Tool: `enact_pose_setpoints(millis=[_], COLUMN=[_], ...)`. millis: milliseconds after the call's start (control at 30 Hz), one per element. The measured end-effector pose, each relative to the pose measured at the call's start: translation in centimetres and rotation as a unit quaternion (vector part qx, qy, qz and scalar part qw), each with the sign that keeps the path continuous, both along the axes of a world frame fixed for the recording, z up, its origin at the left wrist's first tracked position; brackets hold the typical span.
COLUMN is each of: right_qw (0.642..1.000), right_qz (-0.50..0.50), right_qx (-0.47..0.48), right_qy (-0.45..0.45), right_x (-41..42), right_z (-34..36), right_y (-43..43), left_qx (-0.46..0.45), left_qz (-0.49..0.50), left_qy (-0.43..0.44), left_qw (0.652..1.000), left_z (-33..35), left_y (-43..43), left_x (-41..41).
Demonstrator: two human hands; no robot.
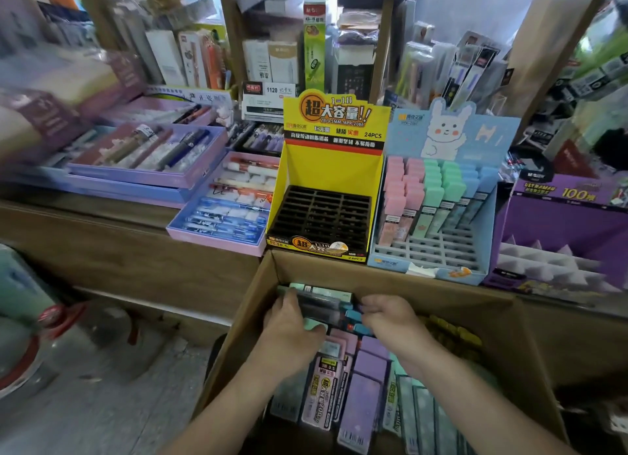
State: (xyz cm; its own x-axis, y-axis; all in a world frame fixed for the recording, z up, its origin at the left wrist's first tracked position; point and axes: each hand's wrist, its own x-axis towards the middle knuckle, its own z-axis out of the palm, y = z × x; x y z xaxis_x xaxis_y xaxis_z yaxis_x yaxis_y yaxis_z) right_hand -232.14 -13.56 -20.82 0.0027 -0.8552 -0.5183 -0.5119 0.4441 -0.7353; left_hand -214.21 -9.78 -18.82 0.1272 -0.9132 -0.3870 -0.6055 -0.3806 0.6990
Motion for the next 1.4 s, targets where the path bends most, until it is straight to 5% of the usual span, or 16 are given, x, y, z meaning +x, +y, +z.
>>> enact_pose_setpoints(millis=[333,1100,1400], right_qw=[1.0,0.996,0.999], right_qz=[-0.019,0.051,0.015], right_qx=[0.003,0.012,0.048], right_qy=[-0.017,0.073,-0.011], right_x=[-0.2,0.4,0.7], right_z=[-0.2,0.5,0.0], right_y=[-0.1,0.2,-0.2], left_qx=[-0.068,0.022,0.035], left_qz=[0.035,0.061,0.058], left_qy=[0.029,0.042,0.044], left_qw=[0.997,0.997,0.997], left_z=[-0.2,-1.0,-1.3], left_y=[-0.2,-3.2,-4.1], left_x=[0.1,0.2,-0.1])
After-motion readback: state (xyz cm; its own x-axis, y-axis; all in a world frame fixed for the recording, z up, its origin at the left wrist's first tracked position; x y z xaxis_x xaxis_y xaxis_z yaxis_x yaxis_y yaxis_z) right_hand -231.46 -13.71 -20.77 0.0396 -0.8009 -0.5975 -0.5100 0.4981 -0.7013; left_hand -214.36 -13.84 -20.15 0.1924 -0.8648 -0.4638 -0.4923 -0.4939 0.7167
